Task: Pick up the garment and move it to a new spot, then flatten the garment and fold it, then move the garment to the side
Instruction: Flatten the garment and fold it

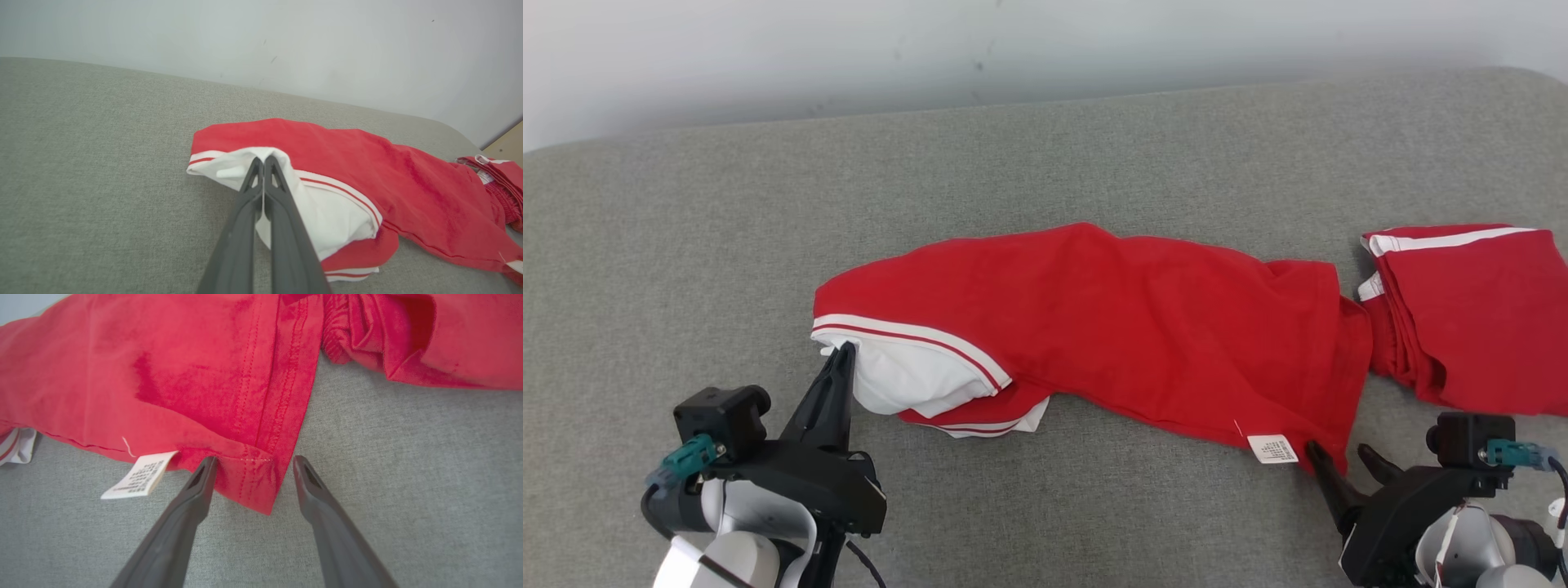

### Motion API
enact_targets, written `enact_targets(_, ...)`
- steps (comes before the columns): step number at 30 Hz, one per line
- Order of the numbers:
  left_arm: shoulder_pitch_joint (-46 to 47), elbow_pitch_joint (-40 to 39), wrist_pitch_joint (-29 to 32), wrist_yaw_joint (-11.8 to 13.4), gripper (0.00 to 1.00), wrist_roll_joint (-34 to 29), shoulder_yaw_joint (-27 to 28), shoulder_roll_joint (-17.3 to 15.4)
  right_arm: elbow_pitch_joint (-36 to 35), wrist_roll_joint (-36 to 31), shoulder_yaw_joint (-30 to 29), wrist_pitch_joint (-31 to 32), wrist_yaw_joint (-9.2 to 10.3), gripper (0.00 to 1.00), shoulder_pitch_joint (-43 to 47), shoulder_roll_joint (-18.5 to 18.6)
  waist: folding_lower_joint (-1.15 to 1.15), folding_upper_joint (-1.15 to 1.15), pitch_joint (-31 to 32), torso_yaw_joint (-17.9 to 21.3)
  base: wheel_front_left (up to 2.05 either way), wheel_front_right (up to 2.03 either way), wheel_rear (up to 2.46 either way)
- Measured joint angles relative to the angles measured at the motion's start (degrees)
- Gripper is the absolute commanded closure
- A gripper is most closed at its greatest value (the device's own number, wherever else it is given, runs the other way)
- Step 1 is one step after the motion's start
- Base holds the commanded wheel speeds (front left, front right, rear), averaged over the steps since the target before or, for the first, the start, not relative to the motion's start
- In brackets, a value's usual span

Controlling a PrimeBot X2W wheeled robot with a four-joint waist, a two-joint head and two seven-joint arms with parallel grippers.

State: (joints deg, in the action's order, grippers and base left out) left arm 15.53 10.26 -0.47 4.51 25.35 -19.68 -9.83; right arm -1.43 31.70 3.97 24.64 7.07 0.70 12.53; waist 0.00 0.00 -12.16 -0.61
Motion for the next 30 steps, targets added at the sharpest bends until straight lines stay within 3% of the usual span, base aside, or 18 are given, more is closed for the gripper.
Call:
enact_targets(3, 0.0, 0.0, 0.4, 0.0, 1.00, 0.1, -0.1, 0.0, 0.7, -0.2, 0.1, 0.8, 0.01, 0.16, -1.0, -0.2, 0.00, 0.00, -0.1, -0.3, 0.00, 0.00, 0.00)
enact_targets(7, 0.0, 0.0, 0.4, 0.0, 1.00, 0.2, -0.1, 0.2, 1.4, -0.6, 0.1, 2.1, 0.03, 0.30, -1.3, -0.4, 0.00, 0.00, -0.2, -0.7, 0.00, 0.00, 0.00)
enact_targets(12, 0.0, 0.0, 0.5, 0.0, 1.00, 0.3, -0.2, 0.3, 2.3, -0.9, -0.1, 3.2, 0.05, 0.27, -1.3, -0.7, 0.00, 0.00, -0.3, -1.1, 0.00, 0.00, 0.00)
enact_targets(16, 0.0, 0.0, 0.5, 0.0, 1.00, 0.5, -0.2, 0.3, 2.8, -1.0, -0.1, 4.2, 0.05, 0.56, -1.3, -1.1, 0.00, 0.00, -0.4, -1.3, 0.00, 0.00, 0.00)
enact_targets(18, 0.0, 0.1, 0.9, 0.0, 1.00, 0.5, -0.2, 0.3, 2.8, -1.1, 0.1, 4.4, 0.05, 0.62, -1.5, -1.2, 0.00, 0.00, -0.4, -1.4, 0.00, 0.00, 0.00)
enact_targets(19, 0.0, 0.1, 0.9, 0.0, 1.00, 0.5, -0.2, 0.3, 2.8, -1.2, 0.1, 4.5, 0.05, 0.87, -1.7, -1.2, 0.00, 0.00, -0.5, -1.4, 0.00, 0.00, 0.00)
enact_targets(20, 0.0, 0.1, 0.9, 0.0, 1.00, 0.5, -0.2, 0.3, 2.8, -1.4, 0.1, 4.6, 0.05, 1.00, -2.1, -1.3, 0.00, 0.00, -0.5, -1.4, 0.00, 0.00, 0.00)
enact_targets(30, 0.2, -1.1, -1.3, 0.1, 1.00, 1.4, 2.7, 0.3, -1.2, -3.7, -0.4, 1.9, 0.05, 1.00, -5.7, -0.9, 0.00, 0.00, 0.0, -1.1, 0.00, 0.00, 0.00)
